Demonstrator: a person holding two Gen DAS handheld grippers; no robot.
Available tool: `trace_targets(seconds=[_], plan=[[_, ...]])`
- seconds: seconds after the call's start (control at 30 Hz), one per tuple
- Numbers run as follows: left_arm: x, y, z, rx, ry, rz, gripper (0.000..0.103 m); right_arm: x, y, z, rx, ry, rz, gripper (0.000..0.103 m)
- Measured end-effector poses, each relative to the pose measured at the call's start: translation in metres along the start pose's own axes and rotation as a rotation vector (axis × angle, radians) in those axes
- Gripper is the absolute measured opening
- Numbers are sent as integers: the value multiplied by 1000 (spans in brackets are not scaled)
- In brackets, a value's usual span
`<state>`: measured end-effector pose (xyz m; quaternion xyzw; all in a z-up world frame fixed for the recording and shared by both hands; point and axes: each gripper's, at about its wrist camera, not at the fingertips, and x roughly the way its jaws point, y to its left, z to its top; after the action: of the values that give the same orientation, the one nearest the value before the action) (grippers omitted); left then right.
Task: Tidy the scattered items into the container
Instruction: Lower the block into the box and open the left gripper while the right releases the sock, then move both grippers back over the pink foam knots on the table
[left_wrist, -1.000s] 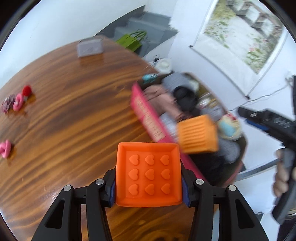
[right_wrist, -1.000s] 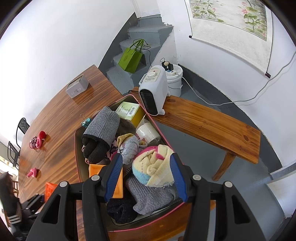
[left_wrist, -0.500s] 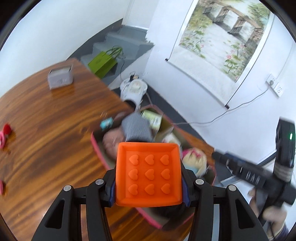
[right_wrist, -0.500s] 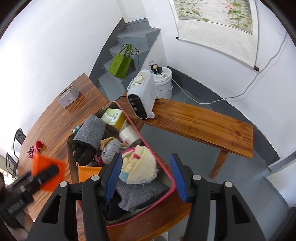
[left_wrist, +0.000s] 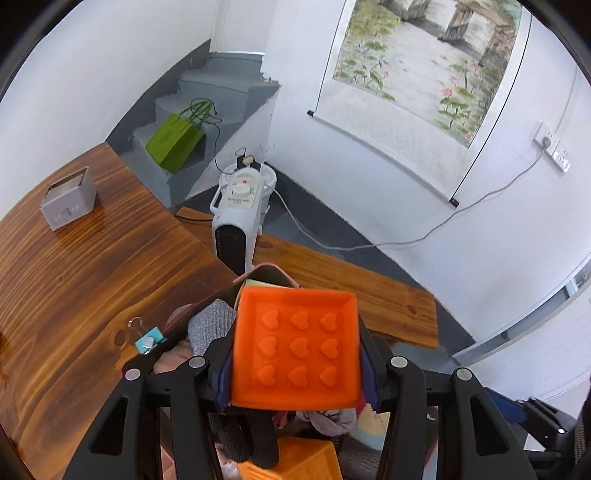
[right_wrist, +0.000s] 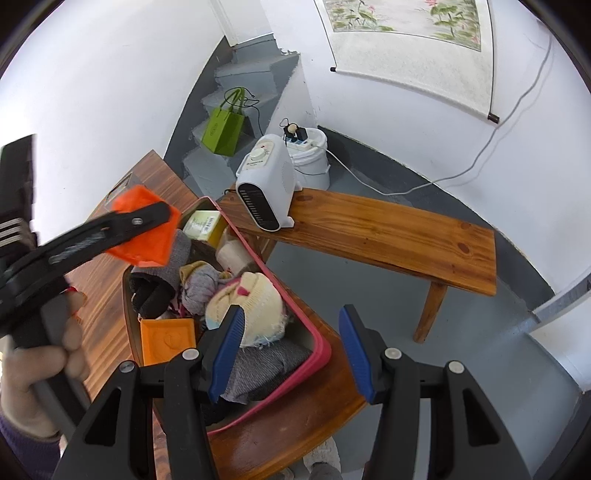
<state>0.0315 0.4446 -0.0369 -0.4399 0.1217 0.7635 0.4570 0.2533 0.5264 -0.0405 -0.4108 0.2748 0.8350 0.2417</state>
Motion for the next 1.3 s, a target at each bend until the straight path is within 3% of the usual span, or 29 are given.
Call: trace_targets(seconds=[0.07,0.17,0.33,0.57,0.63,0.67,1.03,1.3], plan=[[5,-1,-2,8,7,-3,58,0,-1,0,6,3,-3,58],[4,-1,-6,12,10,1,82,1,-1,2,10,2,-4,58],[-9,13,-13,-16,5,-3,83,6,10,8,-6,-2,9,58],[-57,57,-37,-110,-43,43,83,9,40,18,-54,-12,56,58],[-70,76,-48,-154,-48,76,92,11,54,18,-78,-7,78,58],[-77,88,-55,-182,-52,95,103,13,62,17,-93,-2,88,58],[-164,242,-164,-533,-73,342,103,37,182,-7,-313,73,242,58],[-212,331,-234,-724,-76,463,103,55,266,-49,-445,164,315,58]])
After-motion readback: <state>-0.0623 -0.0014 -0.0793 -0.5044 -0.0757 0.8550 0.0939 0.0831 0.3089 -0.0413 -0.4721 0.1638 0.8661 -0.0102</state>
